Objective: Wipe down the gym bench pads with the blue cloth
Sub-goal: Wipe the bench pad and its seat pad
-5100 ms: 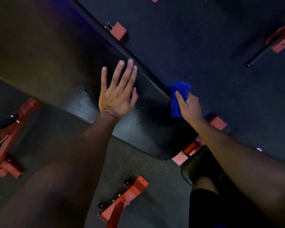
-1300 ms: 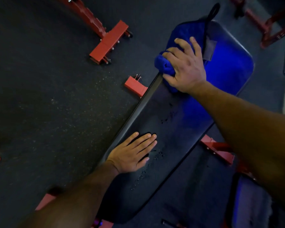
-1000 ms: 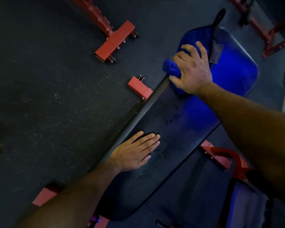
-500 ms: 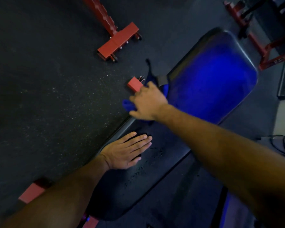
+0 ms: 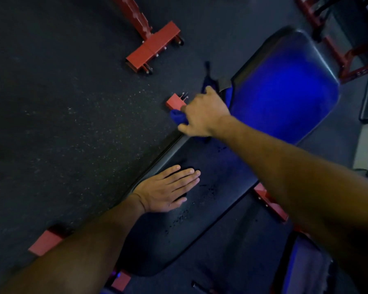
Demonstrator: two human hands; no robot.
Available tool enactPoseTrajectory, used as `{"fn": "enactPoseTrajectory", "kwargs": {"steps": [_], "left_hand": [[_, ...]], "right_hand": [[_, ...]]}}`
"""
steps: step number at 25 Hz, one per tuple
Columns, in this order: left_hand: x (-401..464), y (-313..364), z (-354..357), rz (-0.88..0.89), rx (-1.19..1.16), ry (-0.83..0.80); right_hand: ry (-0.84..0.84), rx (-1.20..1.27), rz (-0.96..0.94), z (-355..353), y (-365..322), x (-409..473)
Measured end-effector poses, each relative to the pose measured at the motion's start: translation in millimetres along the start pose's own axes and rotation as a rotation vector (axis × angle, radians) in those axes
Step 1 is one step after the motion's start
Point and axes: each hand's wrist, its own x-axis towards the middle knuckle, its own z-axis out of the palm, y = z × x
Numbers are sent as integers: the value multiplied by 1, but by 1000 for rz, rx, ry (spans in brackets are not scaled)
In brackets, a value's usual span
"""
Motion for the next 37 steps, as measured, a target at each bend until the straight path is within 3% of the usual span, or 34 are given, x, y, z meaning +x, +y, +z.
{"fn": "enactPoseTrajectory", "kwargs": {"steps": [3, 6, 8, 11, 19, 21, 25, 27, 30, 33, 37], "left_hand": [[1, 0, -2, 3, -6, -1], [0, 0, -1, 14, -20, 0], [0, -2, 0, 15, -27, -3], [-1, 1, -2, 9, -27, 5], [5, 0, -11, 10, -8, -89], [7, 2, -19, 2, -14, -139], [4, 7, -12, -29, 59, -158], [1, 9, -6, -18, 63, -142], [3, 9, -3, -14, 86, -103], [3, 9, -4, -4, 93, -104], [3, 8, -7, 0, 96, -113]], "right_hand": [[-44, 29, -79, 4, -50, -4], [-46, 24, -205, 1, -32, -10], [-10, -18, -115, -3, 17, -10], [117, -37, 164, -8, 75, -9], [204, 136, 303, -16, 41, -27], [299, 203, 352, -27, 31, -41], [739, 271, 523, -17, 43, -112], [685, 301, 633, 10, 61, -149], [370, 291, 835, 43, 44, -143], [381, 353, 991, 38, 11, -97], [442, 328, 601, 52, -55, -110]]}}
